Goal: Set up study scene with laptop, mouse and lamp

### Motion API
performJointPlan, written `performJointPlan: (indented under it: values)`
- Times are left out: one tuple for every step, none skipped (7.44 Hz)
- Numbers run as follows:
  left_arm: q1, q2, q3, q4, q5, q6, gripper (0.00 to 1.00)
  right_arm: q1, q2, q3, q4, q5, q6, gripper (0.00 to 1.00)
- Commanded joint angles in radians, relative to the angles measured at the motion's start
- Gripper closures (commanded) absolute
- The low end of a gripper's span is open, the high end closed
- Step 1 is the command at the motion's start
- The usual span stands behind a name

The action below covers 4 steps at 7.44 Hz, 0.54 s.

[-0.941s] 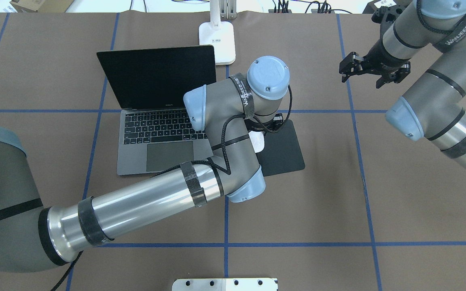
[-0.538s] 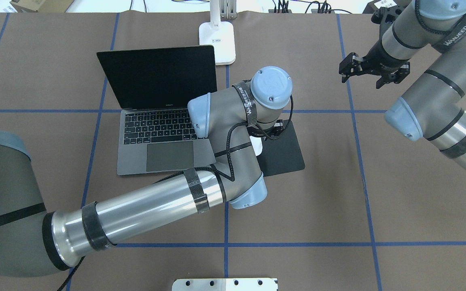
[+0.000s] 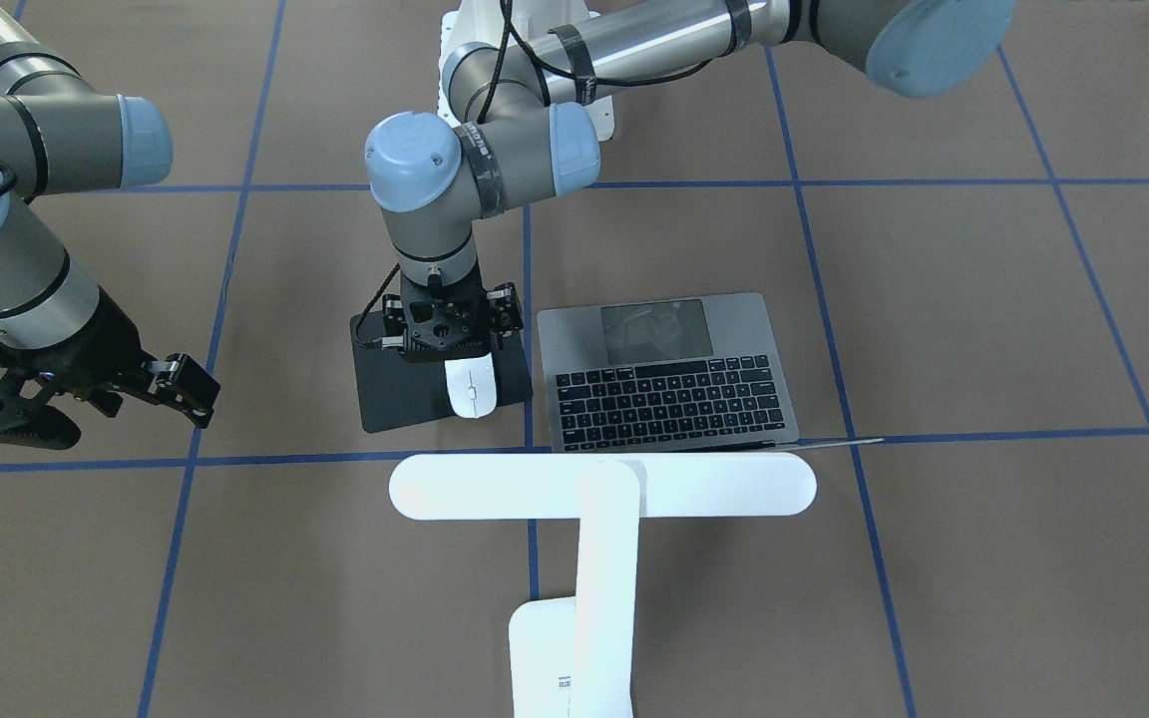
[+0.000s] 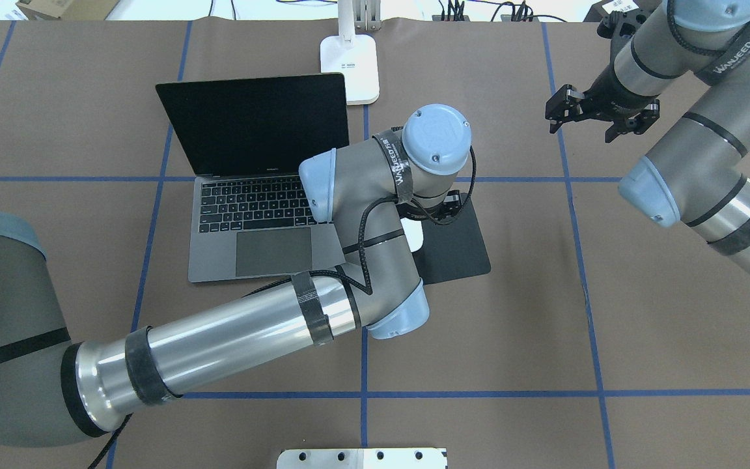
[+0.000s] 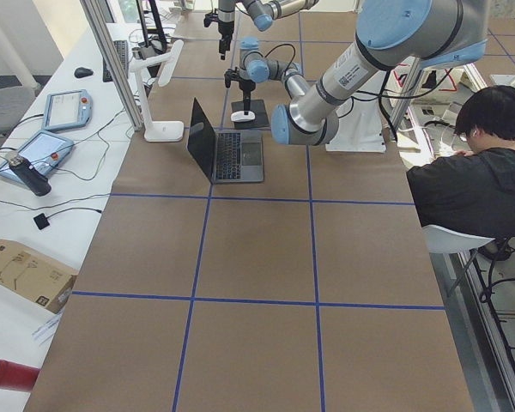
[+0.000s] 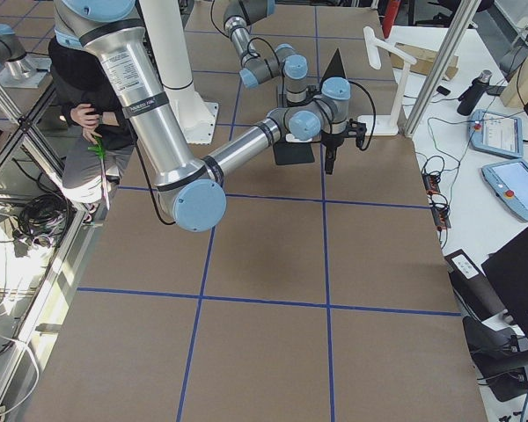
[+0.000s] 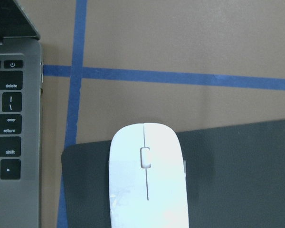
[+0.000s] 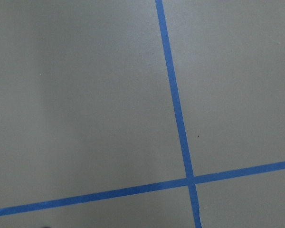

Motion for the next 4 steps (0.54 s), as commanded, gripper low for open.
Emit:
performJointPlan:
  values:
    - [-0.060, 0.189, -0.311, 0.099, -0.040, 0.085, 0.01, 0.039, -0.033, 0.002, -0.006, 0.027, -0.007, 0.01]
    - [-0.100, 0.309, -0.507, 0.185, -0.072, 0.173, 0.01, 0.077, -0.056, 0.008, -0.008, 0.044, -0.048, 0.01]
    - [-0.155, 0.424, -0.647, 0.213, -0.080, 0.265, 0.01, 0.134, -0.092, 0.003, -0.005, 0.155, -0.109, 0.01]
    - [-0.249, 0.539, -0.720, 0.217, -0.142, 0.396, 0.01, 0.206, -0.144, 0.008, -0.003, 0.216, -0.201, 0.01]
